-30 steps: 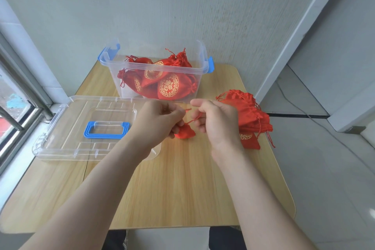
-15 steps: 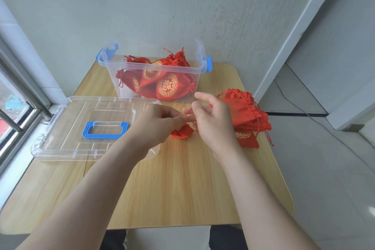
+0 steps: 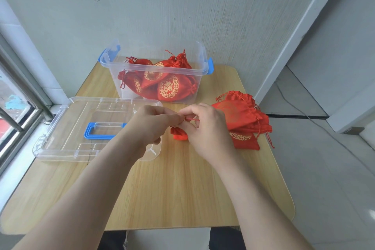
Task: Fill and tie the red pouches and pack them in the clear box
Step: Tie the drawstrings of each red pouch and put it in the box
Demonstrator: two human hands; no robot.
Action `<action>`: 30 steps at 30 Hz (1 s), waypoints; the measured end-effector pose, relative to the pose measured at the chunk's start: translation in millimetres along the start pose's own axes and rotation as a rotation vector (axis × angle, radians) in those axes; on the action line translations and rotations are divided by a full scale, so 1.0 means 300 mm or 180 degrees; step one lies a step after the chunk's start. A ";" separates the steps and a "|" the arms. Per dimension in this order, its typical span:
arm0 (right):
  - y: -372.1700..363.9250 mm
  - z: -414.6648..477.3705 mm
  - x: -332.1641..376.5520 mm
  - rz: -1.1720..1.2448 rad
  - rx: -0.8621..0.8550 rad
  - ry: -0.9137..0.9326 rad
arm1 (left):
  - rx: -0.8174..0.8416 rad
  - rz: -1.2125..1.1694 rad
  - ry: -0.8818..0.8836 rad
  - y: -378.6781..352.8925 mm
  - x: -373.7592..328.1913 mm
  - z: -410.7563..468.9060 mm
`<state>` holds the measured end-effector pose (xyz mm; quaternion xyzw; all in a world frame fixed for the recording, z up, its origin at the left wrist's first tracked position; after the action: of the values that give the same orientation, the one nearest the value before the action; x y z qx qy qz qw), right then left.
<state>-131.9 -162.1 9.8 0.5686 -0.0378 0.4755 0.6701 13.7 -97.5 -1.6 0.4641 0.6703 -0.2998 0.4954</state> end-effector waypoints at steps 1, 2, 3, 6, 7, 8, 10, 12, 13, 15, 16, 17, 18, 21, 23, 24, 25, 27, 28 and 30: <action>0.002 0.001 0.001 -0.0076 -0.0022 0.0050 | 0.0001 0.0097 -0.0067 0.002 -0.005 -0.002; 0.003 0.002 0.000 -0.0153 -0.0039 0.0093 | 0.0023 0.0217 -0.0151 0.003 -0.009 -0.003; 0.003 0.004 -0.002 -0.0235 -0.0066 0.0139 | 0.0060 0.0320 -0.0232 0.002 -0.016 -0.007; -0.003 0.008 -0.010 -0.0444 -0.0147 0.0211 | 0.0091 0.0403 -0.0410 -0.008 -0.023 -0.018; -0.007 0.010 -0.010 -0.0504 -0.0147 0.0212 | -0.0026 0.0385 -0.0416 -0.007 -0.021 -0.019; -0.009 0.011 -0.009 -0.0557 -0.0127 0.0192 | -0.0182 0.0375 -0.0420 -0.003 -0.017 -0.018; -0.016 0.010 -0.008 -0.0510 -0.0015 0.0020 | -0.0493 0.0463 -0.0570 0.009 -0.017 -0.014; -0.024 0.009 -0.014 -0.0051 0.0229 -0.0379 | -0.0717 0.0688 -0.0856 0.018 -0.025 -0.010; -0.027 0.009 -0.020 0.0297 0.0373 -0.0635 | -0.0776 0.0812 -0.0996 0.018 -0.030 -0.009; -0.033 0.005 -0.038 0.0923 0.0660 -0.1126 | -0.0798 0.0987 -0.1210 0.010 -0.036 -0.013; -0.035 0.001 -0.045 0.1151 0.0809 -0.1322 | -0.0790 0.1035 -0.1290 0.006 -0.039 -0.015; -0.039 -0.005 -0.050 0.1365 0.0941 -0.1480 | -0.0776 0.1053 -0.1365 0.002 -0.043 -0.017; -0.043 -0.009 -0.053 0.1597 0.1041 -0.1611 | -0.0761 0.1042 -0.1437 0.000 -0.048 -0.019; -0.063 -0.008 -0.066 0.2228 0.1185 -0.1873 | -0.0818 0.0974 -0.1567 0.005 -0.059 -0.027; -0.071 -0.005 -0.070 0.2510 0.1243 -0.1957 | -0.0900 0.0966 -0.1578 0.009 -0.061 -0.030; -0.072 -0.002 -0.072 0.2624 0.1242 -0.2004 | -0.0906 0.0961 -0.1585 0.008 -0.061 -0.031; -0.070 -0.002 -0.069 0.2717 0.1238 -0.2042 | -0.0876 0.0936 -0.1592 0.007 -0.062 -0.032; -0.072 -0.003 -0.070 0.2808 0.1208 -0.2090 | -0.0713 0.0899 -0.1605 0.000 -0.063 -0.030; -0.074 -0.004 -0.073 0.2799 0.1176 -0.2111 | -0.0596 0.0911 -0.1607 -0.007 -0.063 -0.030; -0.075 -0.006 -0.086 0.2757 0.1092 -0.2154 | -0.0358 0.0910 -0.1619 -0.022 -0.064 -0.032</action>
<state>-131.5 -173.8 -22.3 0.7223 -0.4019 0.4975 0.2631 5.5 -97.9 19.2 0.4356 0.4680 -0.2961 0.7096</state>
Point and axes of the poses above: each hand's wrist, its own z-axis towards the middle knuckle, its own y-axis out of the back of the hand, x = y × z, the point moved 5 cm from there along z, towards the middle knuckle, and after that the axes turned 10 degrees about -z, right-handed, at the moved point
